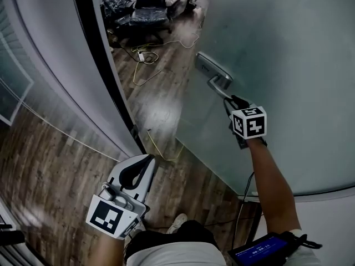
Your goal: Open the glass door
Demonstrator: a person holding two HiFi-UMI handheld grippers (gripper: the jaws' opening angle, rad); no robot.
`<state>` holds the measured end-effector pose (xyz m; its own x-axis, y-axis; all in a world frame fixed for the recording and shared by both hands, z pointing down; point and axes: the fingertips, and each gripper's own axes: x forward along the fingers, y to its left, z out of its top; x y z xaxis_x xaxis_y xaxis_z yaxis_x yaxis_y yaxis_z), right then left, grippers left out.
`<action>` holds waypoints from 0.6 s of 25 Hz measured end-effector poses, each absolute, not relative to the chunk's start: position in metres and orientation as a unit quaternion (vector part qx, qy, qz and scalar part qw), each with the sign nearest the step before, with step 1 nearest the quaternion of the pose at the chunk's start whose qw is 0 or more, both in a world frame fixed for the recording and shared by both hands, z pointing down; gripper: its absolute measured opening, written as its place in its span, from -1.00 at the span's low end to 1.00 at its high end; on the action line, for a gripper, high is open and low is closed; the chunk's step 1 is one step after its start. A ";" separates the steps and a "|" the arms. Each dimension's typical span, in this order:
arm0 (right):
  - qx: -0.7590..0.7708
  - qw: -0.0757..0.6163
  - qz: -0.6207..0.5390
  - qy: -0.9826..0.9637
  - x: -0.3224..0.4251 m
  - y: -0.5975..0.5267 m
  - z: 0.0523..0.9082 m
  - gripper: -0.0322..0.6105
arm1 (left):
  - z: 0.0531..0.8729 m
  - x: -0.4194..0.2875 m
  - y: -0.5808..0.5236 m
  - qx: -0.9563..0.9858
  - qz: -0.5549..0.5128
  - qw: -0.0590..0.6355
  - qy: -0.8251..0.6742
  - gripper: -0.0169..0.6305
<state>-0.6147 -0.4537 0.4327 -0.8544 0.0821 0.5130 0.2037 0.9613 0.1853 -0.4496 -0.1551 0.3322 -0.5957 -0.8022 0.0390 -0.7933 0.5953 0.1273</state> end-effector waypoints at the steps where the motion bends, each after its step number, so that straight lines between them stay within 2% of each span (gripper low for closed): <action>1: -0.071 0.260 -0.115 -0.956 -0.618 -0.457 0.433 -0.53 | 0.333 -0.450 -0.153 0.446 -0.048 0.047 -0.893 -0.95; 15: -0.034 0.259 -0.110 -0.959 -0.645 -0.501 0.431 -0.53 | 0.335 -0.438 -0.145 0.425 -0.044 0.057 -0.902 -0.95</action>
<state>-0.6450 -0.5012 0.4305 -0.8634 0.0076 0.5045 0.1211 0.9738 0.1926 -0.4383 -0.1445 0.3350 -0.6317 -0.7725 0.0650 -0.7626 0.6343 0.1272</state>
